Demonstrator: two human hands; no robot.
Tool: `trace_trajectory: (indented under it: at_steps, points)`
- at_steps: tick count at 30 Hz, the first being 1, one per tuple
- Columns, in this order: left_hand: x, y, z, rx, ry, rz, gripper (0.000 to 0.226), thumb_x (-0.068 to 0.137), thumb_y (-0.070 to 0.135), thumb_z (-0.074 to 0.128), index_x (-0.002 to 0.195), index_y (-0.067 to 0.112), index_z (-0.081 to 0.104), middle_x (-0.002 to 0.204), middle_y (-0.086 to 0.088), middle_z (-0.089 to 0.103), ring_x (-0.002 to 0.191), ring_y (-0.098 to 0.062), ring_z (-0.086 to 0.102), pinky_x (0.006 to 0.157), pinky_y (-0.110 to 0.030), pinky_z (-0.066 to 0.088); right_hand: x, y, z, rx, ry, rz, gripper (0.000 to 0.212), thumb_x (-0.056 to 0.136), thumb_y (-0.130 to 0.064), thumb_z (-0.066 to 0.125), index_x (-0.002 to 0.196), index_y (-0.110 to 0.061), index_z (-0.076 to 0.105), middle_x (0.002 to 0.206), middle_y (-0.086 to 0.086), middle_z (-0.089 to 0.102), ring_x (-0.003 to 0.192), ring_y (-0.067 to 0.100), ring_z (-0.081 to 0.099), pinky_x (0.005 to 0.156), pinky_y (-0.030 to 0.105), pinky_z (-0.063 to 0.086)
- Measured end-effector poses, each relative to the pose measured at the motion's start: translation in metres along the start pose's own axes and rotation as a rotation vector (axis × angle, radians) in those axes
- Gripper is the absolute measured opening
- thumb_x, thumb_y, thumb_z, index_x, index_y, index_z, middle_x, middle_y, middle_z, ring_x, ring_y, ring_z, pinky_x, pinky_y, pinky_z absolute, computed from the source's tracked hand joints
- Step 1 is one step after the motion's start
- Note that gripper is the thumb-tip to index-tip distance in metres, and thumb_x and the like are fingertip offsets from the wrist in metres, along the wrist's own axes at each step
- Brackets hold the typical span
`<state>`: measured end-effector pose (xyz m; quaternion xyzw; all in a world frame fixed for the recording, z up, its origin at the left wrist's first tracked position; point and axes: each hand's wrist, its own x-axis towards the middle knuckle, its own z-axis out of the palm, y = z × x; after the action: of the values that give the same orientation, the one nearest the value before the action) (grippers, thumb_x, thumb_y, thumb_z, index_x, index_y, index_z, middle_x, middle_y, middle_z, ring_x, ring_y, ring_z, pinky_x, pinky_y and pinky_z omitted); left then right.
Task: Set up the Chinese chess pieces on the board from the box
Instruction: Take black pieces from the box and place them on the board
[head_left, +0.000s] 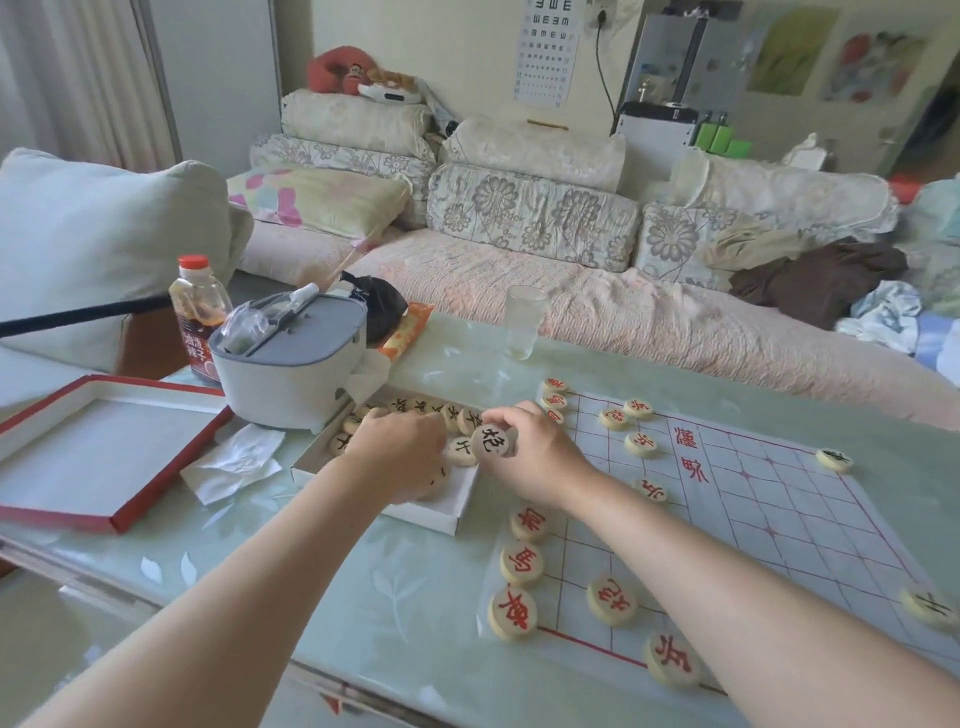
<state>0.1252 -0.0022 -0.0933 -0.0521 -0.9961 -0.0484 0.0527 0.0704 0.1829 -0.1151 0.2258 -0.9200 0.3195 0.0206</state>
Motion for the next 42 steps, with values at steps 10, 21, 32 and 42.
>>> trace_trajectory:
  at_steps: [10, 21, 32, 42]
  points:
    - [0.026, 0.115, -0.004, -0.45, -0.036, 0.092, 0.023, 0.094, 0.023, 0.046, 0.114, 0.023, 0.057, 0.11, -0.005, 0.059, 0.085, -0.019, 0.056, 0.068, -0.027, 0.04, -0.075, 0.068, -0.086, -0.028, 0.092, 0.146, 0.043, 0.086, -0.044, 0.07, 0.125, -0.026, 0.061, 0.121, -0.008, 0.05, 0.098, 0.008, 0.052, 0.085, 0.022, 0.039]
    - [0.047, 0.242, 0.03, -0.686, -0.219, 0.175, 0.037, 0.094, 0.014, 0.043, 0.12, 0.038, 0.055, 0.103, 0.003, 0.058, 0.063, -0.012, 0.051, 0.05, -0.023, 0.04, -0.142, 0.179, -0.157, -0.142, 0.191, 0.464, 0.046, 0.089, -0.036, 0.065, 0.131, -0.022, 0.054, 0.131, -0.001, 0.053, 0.113, 0.014, 0.053, 0.092, 0.026, 0.039]
    - [0.107, 0.274, 0.06, -0.853, -0.261, 0.056, 0.021, 0.09, 0.016, 0.053, 0.106, 0.028, 0.06, 0.102, -0.001, 0.065, 0.075, -0.016, 0.064, 0.052, -0.023, 0.047, -0.104, 0.274, -0.189, -0.314, 0.249, 0.592, 0.029, 0.093, -0.038, 0.061, 0.118, -0.024, 0.057, 0.13, -0.003, 0.057, 0.12, 0.02, 0.051, 0.09, 0.031, 0.041]
    - [0.139, 0.293, 0.083, -0.877, -0.264, 0.081, 0.021, 0.088, 0.017, 0.057, 0.103, 0.03, 0.062, 0.097, 0.005, 0.068, 0.086, -0.017, 0.067, 0.053, -0.021, 0.044, -0.045, 0.314, -0.197, -0.276, 0.401, 0.555, 0.023, 0.091, -0.037, 0.064, 0.11, -0.024, 0.061, 0.124, -0.002, 0.058, 0.11, 0.021, 0.058, 0.086, 0.032, 0.043]
